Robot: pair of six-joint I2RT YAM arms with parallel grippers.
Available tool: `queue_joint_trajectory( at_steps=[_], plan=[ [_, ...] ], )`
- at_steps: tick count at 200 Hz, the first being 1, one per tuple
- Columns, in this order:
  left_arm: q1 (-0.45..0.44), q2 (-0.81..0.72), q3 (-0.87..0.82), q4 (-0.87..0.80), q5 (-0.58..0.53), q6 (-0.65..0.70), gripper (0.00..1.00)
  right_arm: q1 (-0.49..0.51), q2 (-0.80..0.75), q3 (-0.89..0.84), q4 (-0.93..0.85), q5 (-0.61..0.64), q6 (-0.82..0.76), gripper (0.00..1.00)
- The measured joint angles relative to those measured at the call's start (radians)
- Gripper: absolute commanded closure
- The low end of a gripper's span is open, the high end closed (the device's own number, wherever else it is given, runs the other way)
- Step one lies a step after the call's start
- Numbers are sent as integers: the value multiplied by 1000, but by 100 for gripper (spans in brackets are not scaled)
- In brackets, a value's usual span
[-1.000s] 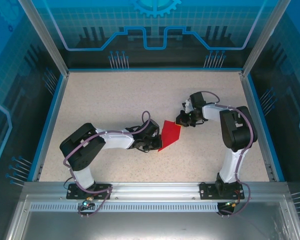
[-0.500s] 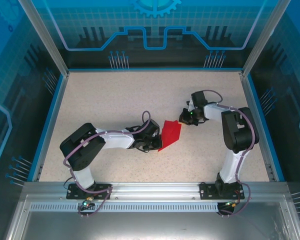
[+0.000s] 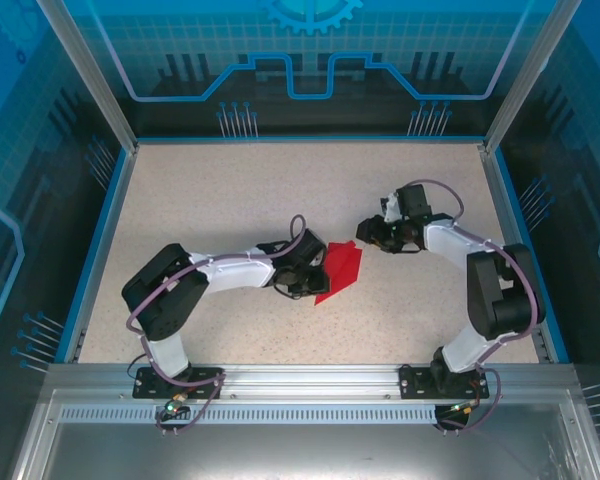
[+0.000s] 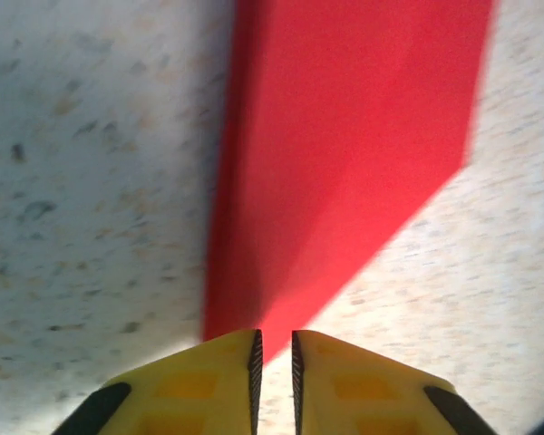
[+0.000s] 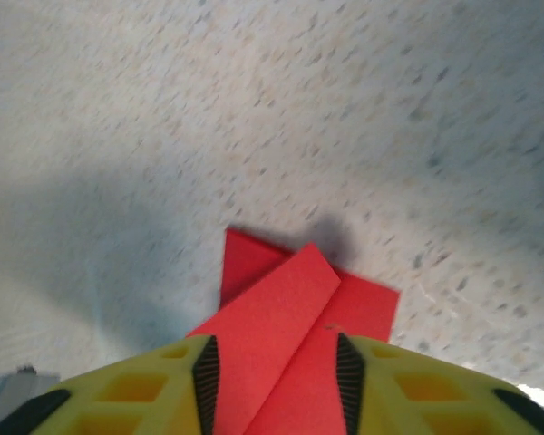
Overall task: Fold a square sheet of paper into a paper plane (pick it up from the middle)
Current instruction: Fourth fold the wing at the center of the table, then pick up the paper from the center of the table.
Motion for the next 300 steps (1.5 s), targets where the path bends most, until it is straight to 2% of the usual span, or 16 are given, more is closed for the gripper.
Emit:
queue_joint_trajectory(
  at_steps=[21, 52, 103, 159, 174, 300],
  plan=[
    [15, -10, 79, -13, -13, 0, 61, 12, -19, -78, 37, -52, 46, 46],
    [67, -50, 91, -18, -65, -15, 40, 53, -12, -110, 61, -84, 103, 45],
    [133, -76, 42, -55, -154, -42, 27, 115, 70, -110, 137, -100, 180, 50],
    [167, -106, -6, -92, -210, -66, 4, 128, 109, -95, 146, -94, 205, 56],
    [177, -115, -14, -92, -214, -78, 1, 134, 118, -87, 149, -94, 206, 57],
    [246, -167, -83, -85, -201, -103, 1, 193, 159, -98, 286, -155, 182, 68]
  ],
)
